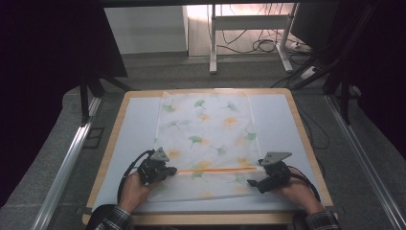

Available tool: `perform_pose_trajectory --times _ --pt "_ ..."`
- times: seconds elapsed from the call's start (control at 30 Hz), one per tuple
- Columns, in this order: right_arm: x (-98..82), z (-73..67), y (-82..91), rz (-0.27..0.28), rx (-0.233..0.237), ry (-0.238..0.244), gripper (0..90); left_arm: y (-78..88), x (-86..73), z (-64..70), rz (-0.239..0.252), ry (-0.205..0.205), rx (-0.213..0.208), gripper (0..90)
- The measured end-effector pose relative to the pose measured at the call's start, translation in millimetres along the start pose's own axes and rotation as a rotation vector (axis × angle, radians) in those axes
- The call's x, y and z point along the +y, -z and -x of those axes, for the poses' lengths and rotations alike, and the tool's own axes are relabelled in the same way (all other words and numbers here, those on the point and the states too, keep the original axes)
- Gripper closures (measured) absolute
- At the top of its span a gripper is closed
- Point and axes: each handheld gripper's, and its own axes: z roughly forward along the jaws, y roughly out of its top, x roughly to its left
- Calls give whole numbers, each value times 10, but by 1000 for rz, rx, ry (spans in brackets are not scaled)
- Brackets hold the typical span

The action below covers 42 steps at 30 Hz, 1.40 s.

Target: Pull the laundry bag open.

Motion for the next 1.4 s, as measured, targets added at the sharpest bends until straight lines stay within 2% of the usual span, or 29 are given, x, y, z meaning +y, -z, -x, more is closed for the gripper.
perform_pose_trajectory --times 0.47,0.8,1.4 --pt "1 -1 0 -1 -1 0 75 74 -101 -49 -1 19 14 900" --pt "1 -3 0 -1 -2 -1 75 122 -156 -73 -6 26 40 900" --pt "2 -3 0 -2 -2 -1 75 279 -347 -179 3 76 68 900"
